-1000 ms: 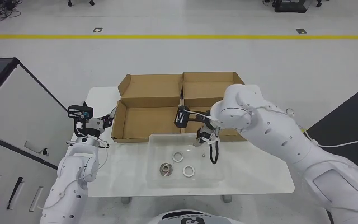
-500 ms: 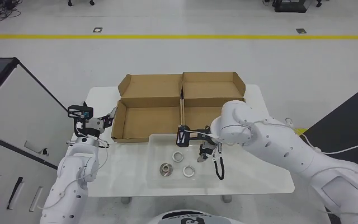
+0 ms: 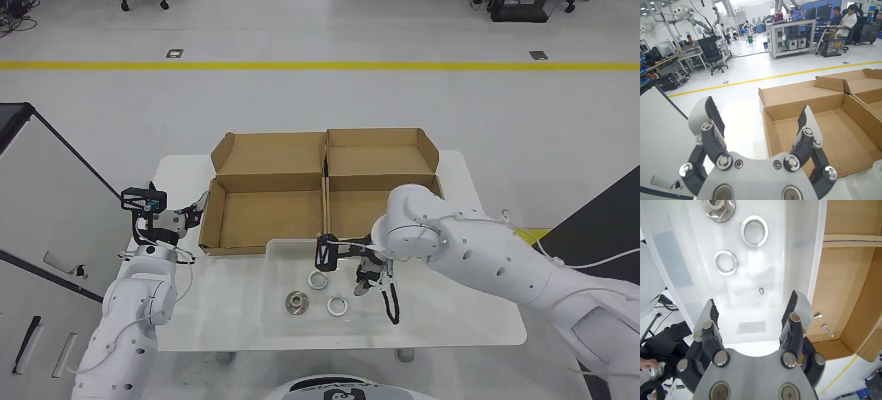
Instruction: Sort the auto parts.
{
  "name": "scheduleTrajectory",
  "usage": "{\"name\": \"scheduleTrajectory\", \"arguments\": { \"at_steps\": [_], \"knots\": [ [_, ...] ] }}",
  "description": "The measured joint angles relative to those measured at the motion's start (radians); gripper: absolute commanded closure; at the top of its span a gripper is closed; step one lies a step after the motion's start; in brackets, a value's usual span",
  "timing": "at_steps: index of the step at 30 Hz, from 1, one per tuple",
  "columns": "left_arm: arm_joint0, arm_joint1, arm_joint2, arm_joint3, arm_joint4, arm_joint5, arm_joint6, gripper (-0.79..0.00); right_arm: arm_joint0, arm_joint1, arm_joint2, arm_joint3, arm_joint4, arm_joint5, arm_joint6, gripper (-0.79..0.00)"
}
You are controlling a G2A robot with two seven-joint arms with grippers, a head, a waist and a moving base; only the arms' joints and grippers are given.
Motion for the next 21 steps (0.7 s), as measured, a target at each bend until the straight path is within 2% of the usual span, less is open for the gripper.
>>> {"name": "scheduleTrajectory", "arguments": {
  "at_steps": [14,18,19,21],
  "knots": [
    [0.000,0.000,0.000,0.000,0.000,0.000,0.000,-0.785,0.031,-0.077,-0.081,0.133,-0.039,0.040,0.003,-0.557],
    [0.000,0.000,0.000,0.000,0.000,0.000,0.000,-0.785,0.037,-0.097,-0.099,0.167,-0.052,0.051,0.006,-0.517],
    [0.000,0.000,0.000,0.000,0.000,0.000,0.000,-0.785,0.038,-0.103,-0.103,0.177,-0.056,0.054,0.006,-0.465],
    [0.000,0.000,0.000,0.000,0.000,0.000,0.000,-0.785,0.039,-0.111,-0.108,0.191,-0.059,0.056,0.006,-0.453]
  ]
}}
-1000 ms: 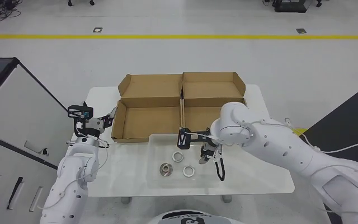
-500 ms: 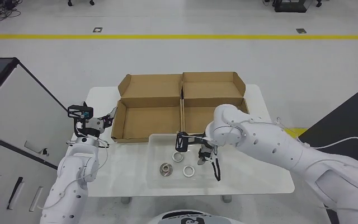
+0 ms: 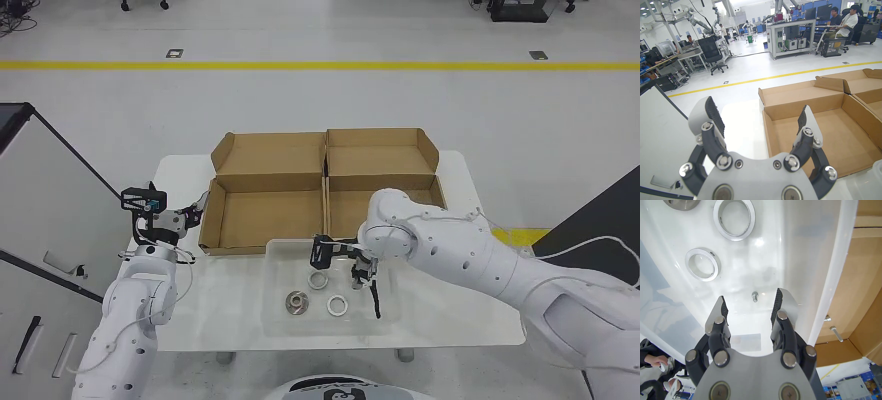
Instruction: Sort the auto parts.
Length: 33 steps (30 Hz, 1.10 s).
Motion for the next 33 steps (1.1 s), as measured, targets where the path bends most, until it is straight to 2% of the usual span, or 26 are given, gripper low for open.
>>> {"name": "scheduleTrajectory", "arguments": {
  "at_steps": [5,33],
  "knots": [
    [0.000,0.000,0.000,0.000,0.000,0.000,0.000,-0.785,0.000,-0.016,-0.008,0.031,-0.004,0.003,0.000,-0.385],
    [0.000,0.000,0.000,0.000,0.000,0.000,0.000,-0.785,-0.011,-0.070,-0.022,0.104,-0.062,0.042,0.048,-0.336]
  ]
}}
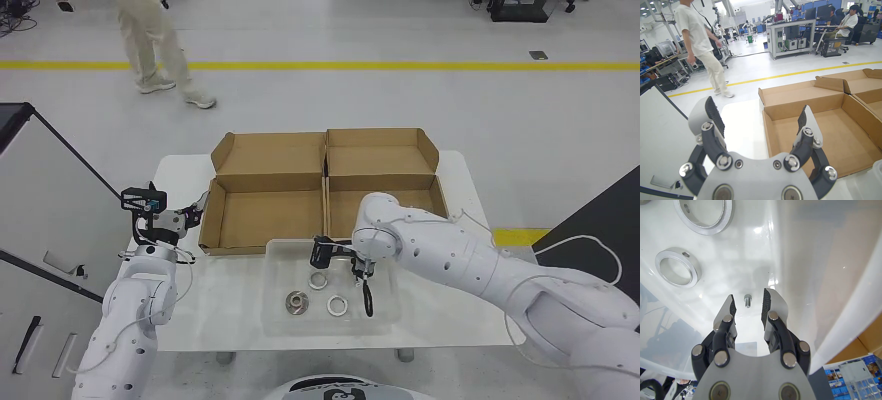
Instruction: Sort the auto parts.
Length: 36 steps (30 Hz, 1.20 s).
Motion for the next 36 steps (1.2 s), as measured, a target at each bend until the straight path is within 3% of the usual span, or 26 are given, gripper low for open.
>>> {"name": "scheduleTrajectory", "arguments": {
  "at_steps": [17,24,29,36],
  "knots": [
    [0.000,0.000,0.000,0.000,0.000,0.000,0.000,-0.785,-0.015,-0.016,0.011,0.026,-0.007,-0.008,0.009,-0.274],
    [0.000,0.000,0.000,0.000,0.000,0.000,0.000,-0.785,-0.016,-0.018,0.023,0.021,-0.023,-0.004,0.003,-0.292],
    [0.000,0.000,0.000,0.000,0.000,0.000,0.000,-0.785,-0.020,-0.016,0.032,0.013,-0.042,0.002,0.004,-0.351],
    [0.000,0.000,0.000,0.000,0.000,0.000,0.000,-0.785,-0.026,-0.024,0.032,0.032,-0.050,-0.002,0.008,-0.339]
  ]
}}
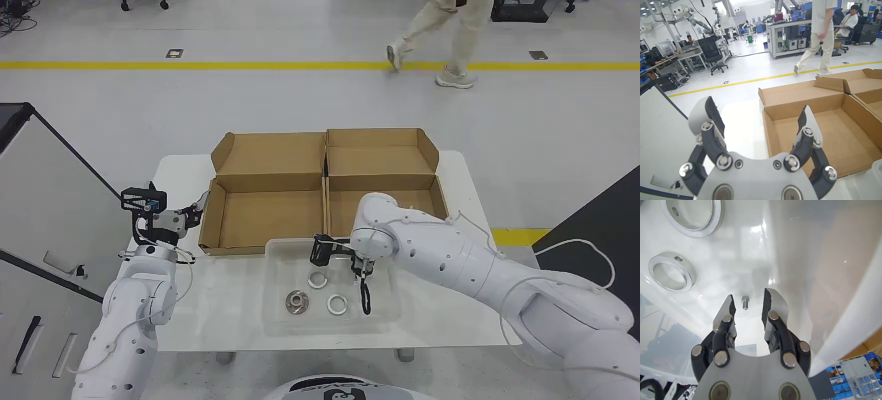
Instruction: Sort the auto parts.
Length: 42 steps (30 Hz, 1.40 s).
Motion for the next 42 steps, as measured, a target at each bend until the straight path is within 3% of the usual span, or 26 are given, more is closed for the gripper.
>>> {"name": "scheduleTrajectory", "arguments": {
  "at_steps": [23,32,41,42],
  "knots": [
    [0.000,0.000,0.000,0.000,0.000,0.000,0.000,-0.785,-0.011,-0.028,0.007,0.049,-0.008,-0.006,0.003,-0.203],
    [0.000,0.000,0.000,0.000,0.000,0.000,0.000,-0.785,-0.019,-0.030,0.016,0.057,-0.014,-0.012,0.001,0.000],
    [0.000,0.000,0.000,0.000,0.000,0.000,0.000,-0.785,-0.025,-0.032,0.026,0.058,-0.019,-0.012,0.004,0.000],
    [0.000,0.000,0.000,0.000,0.000,0.000,0.000,-0.785,-0.026,-0.032,0.027,0.058,-0.020,-0.012,0.005,-0.028]
  ]
}}
